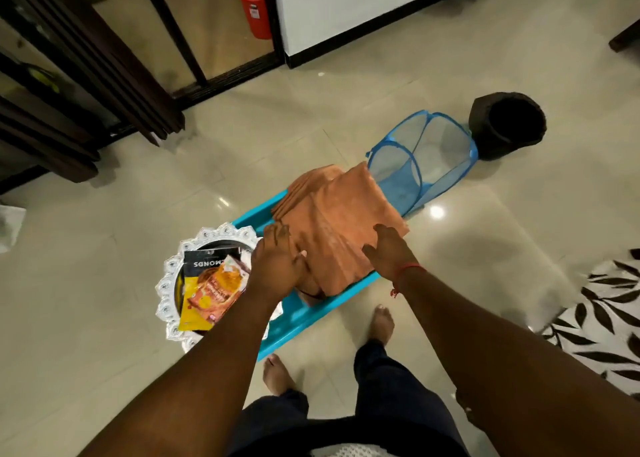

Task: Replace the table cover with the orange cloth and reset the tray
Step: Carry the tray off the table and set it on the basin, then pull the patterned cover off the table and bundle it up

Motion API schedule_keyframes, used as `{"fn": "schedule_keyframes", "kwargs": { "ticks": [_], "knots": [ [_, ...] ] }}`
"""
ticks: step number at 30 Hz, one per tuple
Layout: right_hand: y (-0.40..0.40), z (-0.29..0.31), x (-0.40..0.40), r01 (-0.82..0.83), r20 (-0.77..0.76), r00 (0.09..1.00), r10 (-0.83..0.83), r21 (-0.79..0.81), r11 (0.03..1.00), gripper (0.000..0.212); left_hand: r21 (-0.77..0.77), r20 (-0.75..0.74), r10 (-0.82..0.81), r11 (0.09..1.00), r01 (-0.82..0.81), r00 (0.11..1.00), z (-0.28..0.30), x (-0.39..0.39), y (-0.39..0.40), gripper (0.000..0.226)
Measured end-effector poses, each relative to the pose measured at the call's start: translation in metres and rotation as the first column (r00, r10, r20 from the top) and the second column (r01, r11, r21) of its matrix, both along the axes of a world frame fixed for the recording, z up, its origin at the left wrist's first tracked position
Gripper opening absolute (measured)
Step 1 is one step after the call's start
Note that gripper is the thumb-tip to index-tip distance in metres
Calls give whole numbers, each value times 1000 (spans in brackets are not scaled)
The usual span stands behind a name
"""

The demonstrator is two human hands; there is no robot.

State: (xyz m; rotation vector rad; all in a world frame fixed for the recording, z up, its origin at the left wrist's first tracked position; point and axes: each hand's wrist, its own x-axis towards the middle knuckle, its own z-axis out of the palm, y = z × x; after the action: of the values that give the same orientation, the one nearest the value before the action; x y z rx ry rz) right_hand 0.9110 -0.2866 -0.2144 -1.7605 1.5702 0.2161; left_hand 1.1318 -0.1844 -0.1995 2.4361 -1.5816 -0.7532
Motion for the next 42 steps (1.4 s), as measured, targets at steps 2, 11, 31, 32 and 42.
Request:
{"fn": "schedule_keyframes", "kwargs": {
  "ticks": [2,11,31,32,42],
  "knots": [
    [-22,1,-24,24,22,999,-25,12,1000,62,73,5,-24,997,24,1000,-5,-27,-19,77],
    [-91,-13,-108,24,-22,999,-24,40,999,64,170,-61,-93,980,102,994,-8,-138,-94,74],
    [26,46,-362,600,-114,781,-614,-137,788,67,155,-20,-844,527,836,536,28,-406,-165,78],
    [38,51,-381,628,-120,755,-644,-147,764,67,158,-21,-860,500,851,509,30,-426,-161,78],
    [171,77,-574,806,-115,514,-850,-274,525,57,159,104,-994,57,986,41,53,-648,-101,78]
  ]
}}
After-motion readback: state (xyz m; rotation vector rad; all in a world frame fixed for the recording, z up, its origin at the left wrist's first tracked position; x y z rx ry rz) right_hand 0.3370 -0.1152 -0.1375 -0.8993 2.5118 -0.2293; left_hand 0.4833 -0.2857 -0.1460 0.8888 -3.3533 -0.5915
